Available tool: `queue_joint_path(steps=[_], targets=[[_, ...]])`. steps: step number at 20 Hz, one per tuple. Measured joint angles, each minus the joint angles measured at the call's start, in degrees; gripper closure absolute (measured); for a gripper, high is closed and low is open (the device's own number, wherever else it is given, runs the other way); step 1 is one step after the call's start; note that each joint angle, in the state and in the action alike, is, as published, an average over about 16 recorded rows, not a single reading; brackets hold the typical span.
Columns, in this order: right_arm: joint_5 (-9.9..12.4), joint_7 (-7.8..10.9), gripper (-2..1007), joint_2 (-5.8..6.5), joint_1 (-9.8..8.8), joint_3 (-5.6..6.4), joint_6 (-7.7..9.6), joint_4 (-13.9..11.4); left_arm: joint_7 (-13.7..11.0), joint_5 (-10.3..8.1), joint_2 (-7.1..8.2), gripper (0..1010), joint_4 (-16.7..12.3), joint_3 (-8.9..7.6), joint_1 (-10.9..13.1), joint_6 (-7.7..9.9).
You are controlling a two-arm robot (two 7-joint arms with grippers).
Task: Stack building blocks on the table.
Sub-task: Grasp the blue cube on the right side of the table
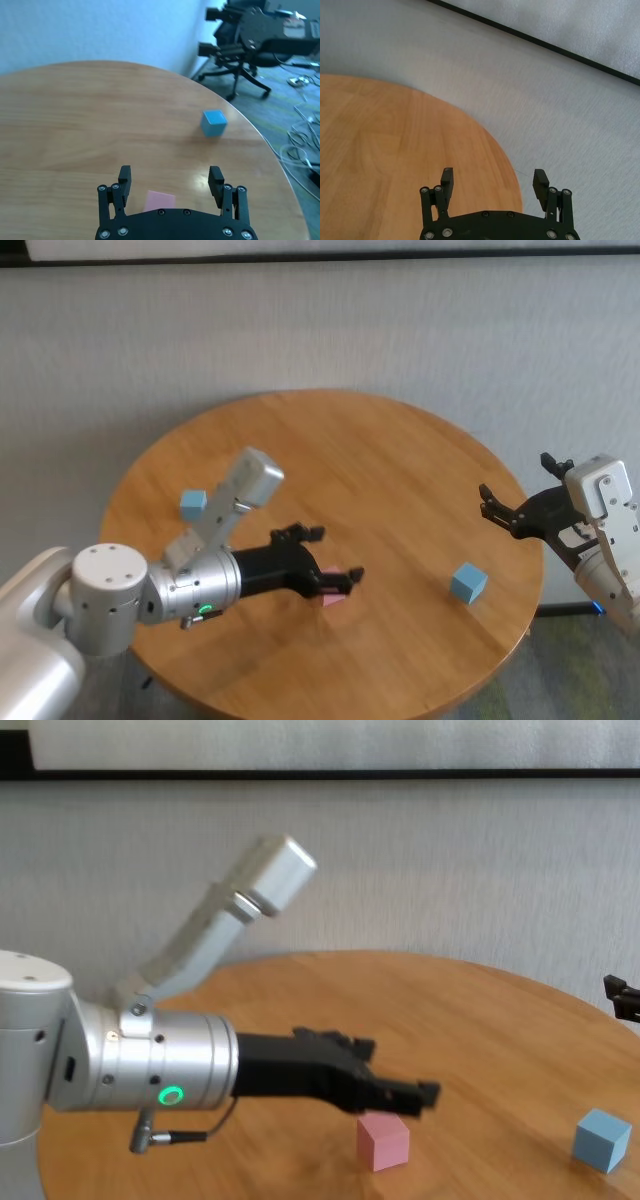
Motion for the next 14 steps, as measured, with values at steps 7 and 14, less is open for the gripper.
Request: queue_joint_path(steps=[7, 14], targets=[[0.00, 0.00, 0, 0.00, 0.00, 0.00, 0.00, 0.00, 9.09, -0.87, 0.57, 10, -5.72, -6.02, 5.31, -5.30], [0.00, 0.00, 0, 0.00, 0.00, 0.00, 0.00, 0.00, 15.67, -0.32, 0.49, 10, -9.29, -10.77, 9.07, -9.42]])
